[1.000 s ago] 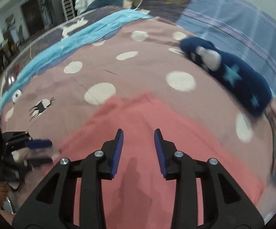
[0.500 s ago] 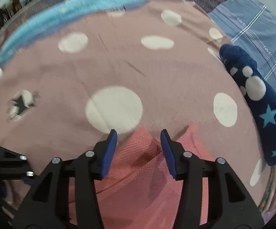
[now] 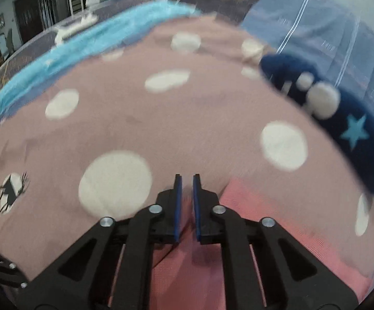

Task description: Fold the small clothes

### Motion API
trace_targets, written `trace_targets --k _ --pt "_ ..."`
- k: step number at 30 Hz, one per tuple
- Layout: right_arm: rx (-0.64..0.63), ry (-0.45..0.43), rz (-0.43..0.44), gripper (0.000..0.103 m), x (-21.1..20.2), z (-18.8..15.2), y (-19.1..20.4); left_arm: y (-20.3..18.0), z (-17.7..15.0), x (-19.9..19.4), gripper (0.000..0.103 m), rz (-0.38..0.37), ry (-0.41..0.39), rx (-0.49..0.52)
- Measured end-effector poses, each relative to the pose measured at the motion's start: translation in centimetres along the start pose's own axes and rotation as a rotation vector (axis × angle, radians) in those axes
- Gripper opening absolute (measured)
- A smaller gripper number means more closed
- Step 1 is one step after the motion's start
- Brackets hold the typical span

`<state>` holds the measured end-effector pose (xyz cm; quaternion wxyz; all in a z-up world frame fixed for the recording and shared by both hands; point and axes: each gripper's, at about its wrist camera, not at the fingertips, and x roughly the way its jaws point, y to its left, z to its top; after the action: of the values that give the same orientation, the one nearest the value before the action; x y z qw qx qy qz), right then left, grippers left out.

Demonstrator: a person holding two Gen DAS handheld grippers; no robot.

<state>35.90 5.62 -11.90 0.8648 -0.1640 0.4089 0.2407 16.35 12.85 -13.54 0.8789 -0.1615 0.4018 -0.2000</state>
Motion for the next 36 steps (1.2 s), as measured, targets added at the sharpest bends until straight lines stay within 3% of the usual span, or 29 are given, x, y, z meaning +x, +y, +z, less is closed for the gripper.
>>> trace_targets --k 3,7,12,16,18,21,25,27,28,29,31,34,36 --pt "0.079 -0.05 0.036 0.014 -2.4 0.4 -1.6 0.5 -0.4 -0.5 0.004 -0.025 0.004 -0.019" --pt "0.002 -0.063 0.064 0.023 -6.9 -1.5 -0.9 1.7 -1.0 -2.5 0.009 -0.043 -0.037 -0.059" --pt "-0.161 -0.042 0.105 0.032 -12.5 -8.4 2.9 2.5 -2.1 -4.2 0.022 -0.017 -0.068 -0.074" --pt "-0.335 -0.049 0.133 0.046 -15.9 -14.0 8.1 3.5 -2.4 -5.0 0.025 0.001 -0.095 -0.117" --pt "-0.449 -0.062 0.061 0.051 -16.5 -16.6 11.1 3.9 -2.6 -5.3 0.027 0.011 -0.104 -0.143" --pt "-0.605 -0.064 -0.168 0.052 -15.1 -19.4 14.4 4.1 -3.0 -5.6 0.027 0.022 -0.11 -0.164" --pt "-0.668 -0.105 -0.332 0.052 -12.6 -19.6 16.6 4.2 -3.2 -6.3 0.03 0.038 -0.126 -0.174" --pt "-0.67 -0.139 -0.407 0.048 -11.1 -18.5 17.3 4.3 -3.0 -6.7 0.032 0.042 -0.139 -0.176" --pt "-0.669 -0.145 -0.421 0.032 -10.4 -18.0 17.5 4.5 -2.8 -7.0 0.033 0.042 -0.147 -0.177" --pt "-0.668 -0.142 -0.411 0.005 -9.4 -17.5 17.7 4.7 -2.6 -7.2 0.033 0.039 -0.15 -0.181" --pt "-0.652 -0.128 -0.398 0.005 -8.5 -17.0 17.8 5.2 -2.0 -7.5 0.035 0.018 -0.155 -0.193" --pt "-0.551 -0.176 -0.321 0.005 -11.1 -16.6 17.1 5.5 -0.6 -7.0 0.038 -0.051 -0.127 -0.178" --pt "-0.495 -0.18 -0.264 0.005 -12.4 -16.4 16.0 5.5 1.0 -5.8 0.051 -0.118 -0.084 -0.167"
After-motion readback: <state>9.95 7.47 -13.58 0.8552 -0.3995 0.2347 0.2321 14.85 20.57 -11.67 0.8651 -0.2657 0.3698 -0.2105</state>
